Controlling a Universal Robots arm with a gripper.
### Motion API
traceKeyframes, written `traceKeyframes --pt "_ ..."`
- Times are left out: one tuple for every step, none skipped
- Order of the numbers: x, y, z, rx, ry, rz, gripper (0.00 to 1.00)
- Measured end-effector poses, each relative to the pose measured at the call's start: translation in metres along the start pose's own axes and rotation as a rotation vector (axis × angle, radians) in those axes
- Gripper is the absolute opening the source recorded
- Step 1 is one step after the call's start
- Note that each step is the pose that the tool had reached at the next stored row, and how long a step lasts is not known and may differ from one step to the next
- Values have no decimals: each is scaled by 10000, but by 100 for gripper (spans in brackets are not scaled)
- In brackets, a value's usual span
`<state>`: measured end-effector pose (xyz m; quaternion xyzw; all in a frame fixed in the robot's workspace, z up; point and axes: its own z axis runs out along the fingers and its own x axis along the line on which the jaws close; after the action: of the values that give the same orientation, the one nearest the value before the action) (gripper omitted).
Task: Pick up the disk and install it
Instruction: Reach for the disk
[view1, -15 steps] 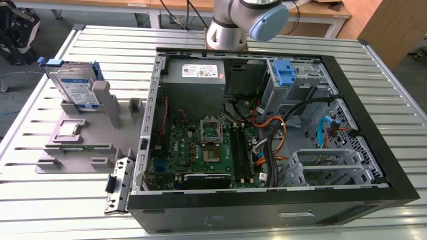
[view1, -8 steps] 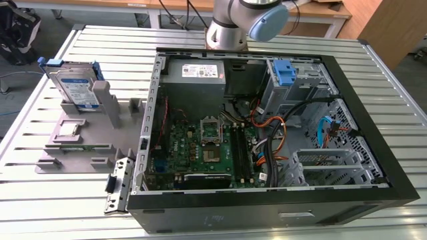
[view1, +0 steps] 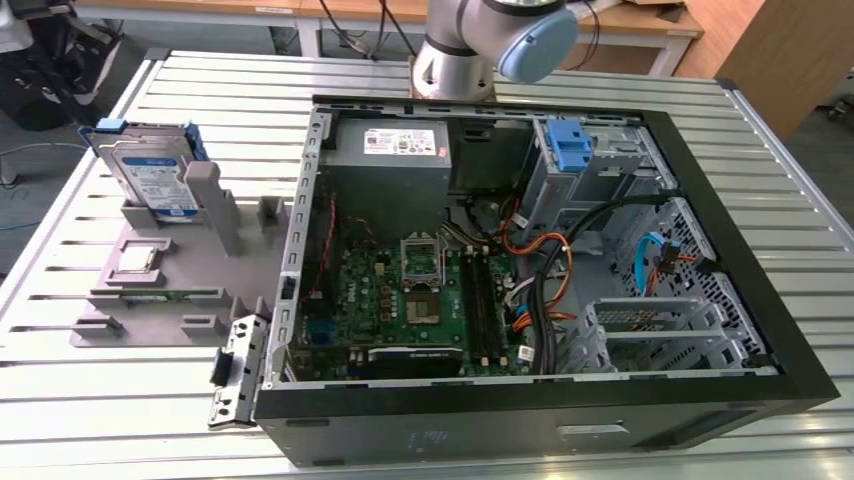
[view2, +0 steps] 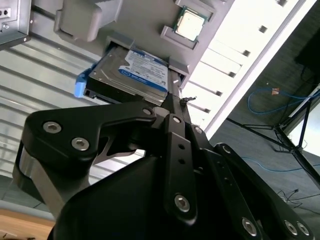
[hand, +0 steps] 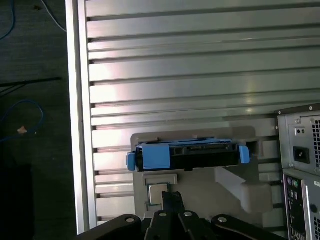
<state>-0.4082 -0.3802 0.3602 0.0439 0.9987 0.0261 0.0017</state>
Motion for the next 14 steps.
traceKeyframes --pt "-45 6 2 0 0 -1 10" --pt "-90 12 4 0 1 0 10" --pt "-134 18 6 0 2 0 10" --pt "-182 24 8 0 2 0 10" --pt "-224 31 10 1 3 -1 10" --pt "-258 40 13 1 4 -1 10" --pt "-289 52 16 1 4 0 10" --pt "-319 65 19 0 4 0 10" --pt "-347 77 22 0 4 0 10" --pt "-371 88 26 1 6 0 10" --pt "-382 98 30 1 5 1 10" --pt "-383 106 36 -6 5 1 10" --pt "-383 111 39 -15 7 0 10" --pt "-382 120 43 -26 8 0 10"
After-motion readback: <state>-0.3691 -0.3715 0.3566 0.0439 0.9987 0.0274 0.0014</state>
